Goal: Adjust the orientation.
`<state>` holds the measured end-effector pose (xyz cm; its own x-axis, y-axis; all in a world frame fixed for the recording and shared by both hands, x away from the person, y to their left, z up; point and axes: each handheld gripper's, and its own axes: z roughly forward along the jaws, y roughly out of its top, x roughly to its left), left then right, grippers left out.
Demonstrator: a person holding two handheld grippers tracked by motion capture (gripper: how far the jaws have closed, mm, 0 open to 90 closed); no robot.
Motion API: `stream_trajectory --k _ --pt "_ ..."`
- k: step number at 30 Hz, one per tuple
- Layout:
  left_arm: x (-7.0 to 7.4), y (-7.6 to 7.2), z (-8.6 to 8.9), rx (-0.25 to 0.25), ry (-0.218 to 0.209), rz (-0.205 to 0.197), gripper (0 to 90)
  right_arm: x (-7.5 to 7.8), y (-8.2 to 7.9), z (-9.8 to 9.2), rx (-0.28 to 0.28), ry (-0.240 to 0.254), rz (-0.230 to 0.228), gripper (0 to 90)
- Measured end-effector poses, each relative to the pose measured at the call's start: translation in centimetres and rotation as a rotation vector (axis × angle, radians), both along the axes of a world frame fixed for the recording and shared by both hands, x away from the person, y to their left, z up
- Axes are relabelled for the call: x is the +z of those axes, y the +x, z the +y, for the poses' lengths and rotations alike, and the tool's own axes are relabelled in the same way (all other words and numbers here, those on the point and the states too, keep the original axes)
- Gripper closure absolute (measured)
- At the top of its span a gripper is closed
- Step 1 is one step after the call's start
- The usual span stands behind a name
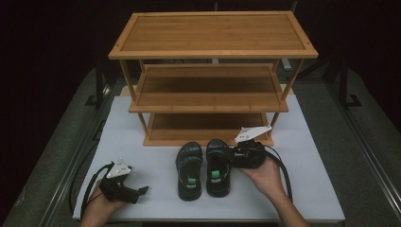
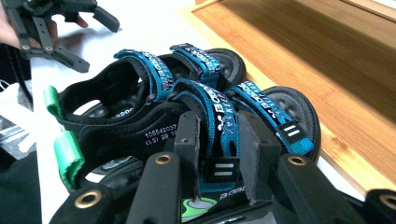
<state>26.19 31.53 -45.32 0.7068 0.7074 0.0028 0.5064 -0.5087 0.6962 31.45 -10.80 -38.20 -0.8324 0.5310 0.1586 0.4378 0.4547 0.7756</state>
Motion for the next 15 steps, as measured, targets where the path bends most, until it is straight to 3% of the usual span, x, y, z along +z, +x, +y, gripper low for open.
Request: stream_trajectory --k 6,10,15 --pt "0.0 0.0 0.0 -0.003 0.004 0.002 0.0 -1.1 0.1 0.9 0.013 0.004 -0.018 70.0" --pt "0.0 0.0 0.0 -0.003 0.004 0.003 0.0 -1.4 0.0 0.7 0.006 -0.002 -0.008 68.9" --pt "0.0 0.0 0.0 -0.003 0.005 0.003 0.0 -1.5 -0.1 0.1 0.004 0.004 0.009 59.7"
